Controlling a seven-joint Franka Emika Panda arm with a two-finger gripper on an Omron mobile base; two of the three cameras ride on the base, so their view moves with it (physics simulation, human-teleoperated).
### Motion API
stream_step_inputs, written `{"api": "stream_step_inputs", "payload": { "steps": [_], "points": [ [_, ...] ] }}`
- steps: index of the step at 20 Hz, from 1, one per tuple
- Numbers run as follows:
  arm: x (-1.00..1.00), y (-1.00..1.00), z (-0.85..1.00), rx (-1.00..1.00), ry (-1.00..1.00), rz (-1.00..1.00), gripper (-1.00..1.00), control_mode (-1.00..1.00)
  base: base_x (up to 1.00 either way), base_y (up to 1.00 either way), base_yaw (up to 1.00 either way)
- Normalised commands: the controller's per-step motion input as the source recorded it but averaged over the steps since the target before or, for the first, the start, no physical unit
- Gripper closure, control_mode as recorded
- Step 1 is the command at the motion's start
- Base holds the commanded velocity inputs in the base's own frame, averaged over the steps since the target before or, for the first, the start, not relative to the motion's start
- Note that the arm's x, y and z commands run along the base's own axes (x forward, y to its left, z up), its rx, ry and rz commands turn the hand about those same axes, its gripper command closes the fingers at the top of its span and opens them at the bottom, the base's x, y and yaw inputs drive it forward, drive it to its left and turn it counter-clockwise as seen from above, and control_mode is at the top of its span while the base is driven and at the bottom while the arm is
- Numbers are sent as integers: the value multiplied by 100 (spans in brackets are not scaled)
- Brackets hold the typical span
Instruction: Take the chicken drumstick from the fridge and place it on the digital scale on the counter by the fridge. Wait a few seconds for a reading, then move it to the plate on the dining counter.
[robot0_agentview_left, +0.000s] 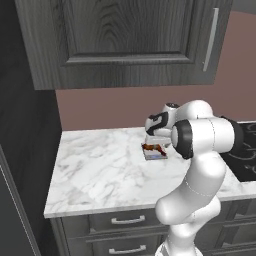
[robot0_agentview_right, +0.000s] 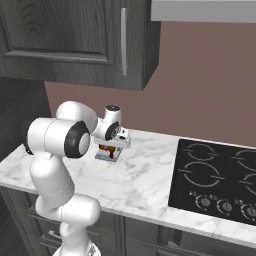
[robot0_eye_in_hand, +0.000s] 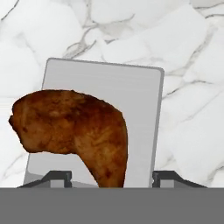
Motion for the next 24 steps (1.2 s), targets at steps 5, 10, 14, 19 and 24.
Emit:
{"api": "stream_step_inputs", "payload": {
  "steps": [5, 10, 14, 19, 24],
  "points": [
    [-9, -5, 0, 0, 0, 0, -100, -100, 0, 0, 0],
    [-81, -30, 14, 1, -1, 0, -100, -100, 0, 0, 0],
    [-82, -24, 24, 1, -1, 0, -100, -100, 0, 0, 0],
    [-82, -11, 50, 0, 0, 2, -100, -100, 0, 0, 0],
    [-88, 0, 72, 0, 0, 2, -100, -100, 0, 0, 0]
  ]
}}
